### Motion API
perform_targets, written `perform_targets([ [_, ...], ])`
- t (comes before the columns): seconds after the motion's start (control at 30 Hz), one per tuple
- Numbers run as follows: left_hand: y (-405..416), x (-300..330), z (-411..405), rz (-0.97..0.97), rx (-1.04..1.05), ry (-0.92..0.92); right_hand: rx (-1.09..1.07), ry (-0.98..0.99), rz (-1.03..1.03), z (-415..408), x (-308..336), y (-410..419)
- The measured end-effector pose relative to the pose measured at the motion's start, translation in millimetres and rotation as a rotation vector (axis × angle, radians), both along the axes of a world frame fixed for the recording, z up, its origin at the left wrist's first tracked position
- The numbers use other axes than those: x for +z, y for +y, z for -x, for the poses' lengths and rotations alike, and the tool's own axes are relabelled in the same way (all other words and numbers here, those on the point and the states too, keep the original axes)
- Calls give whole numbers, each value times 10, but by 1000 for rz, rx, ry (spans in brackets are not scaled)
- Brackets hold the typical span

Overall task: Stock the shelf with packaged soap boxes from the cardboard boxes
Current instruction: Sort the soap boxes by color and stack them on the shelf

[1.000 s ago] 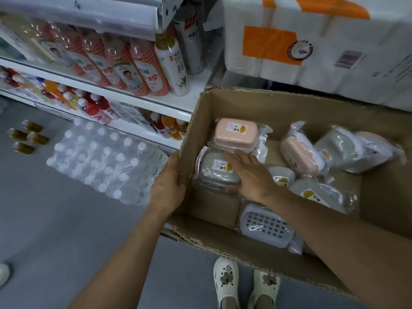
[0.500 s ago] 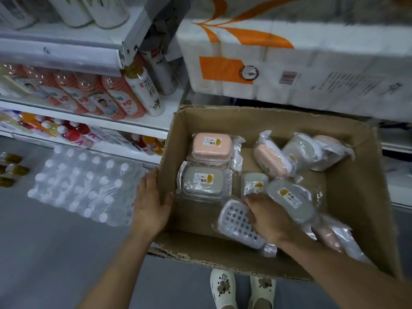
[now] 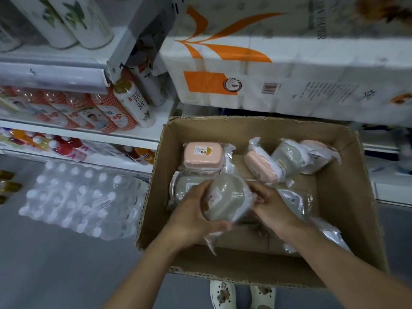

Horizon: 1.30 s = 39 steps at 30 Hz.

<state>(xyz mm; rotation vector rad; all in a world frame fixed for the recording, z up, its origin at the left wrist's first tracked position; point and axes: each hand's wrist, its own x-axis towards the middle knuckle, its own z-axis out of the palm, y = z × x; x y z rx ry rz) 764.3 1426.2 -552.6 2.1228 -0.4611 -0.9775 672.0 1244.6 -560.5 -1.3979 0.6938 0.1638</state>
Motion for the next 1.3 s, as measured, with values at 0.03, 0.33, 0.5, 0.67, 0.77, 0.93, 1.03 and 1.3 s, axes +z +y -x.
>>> perform_targets([
  [0.03, 11, -56, -120, -107, -37, -184, 2, 10, 106, 30, -84, -70],
  [0.33, -248, -450, -650, -627, -514, -699, 267, 303, 945, 444, -571, -520],
  [0.5, -269, -408, -721, -706, -583, -760, 584, 471, 1007, 501, -650, -420],
  [0.67, -91, -404, -736, -646, -499, -691, 394, 411, 912, 445, -511, -445],
  [0.77, -32, -436, -739, -609, -476, -662, 308, 308, 890, 396, -356, -425],
  [0.93, 47, -465, -659, -495, -376, -641, 280, 92, 848, 70, -116, -263],
  [1.03, 135, -473, -685, -432, -356, -639, 376, 16, 890, -139, -86, -140],
  [1.3, -101, -432, -869, -426, -363, -425, 258, 138, 850, -195, -208, -41],
])
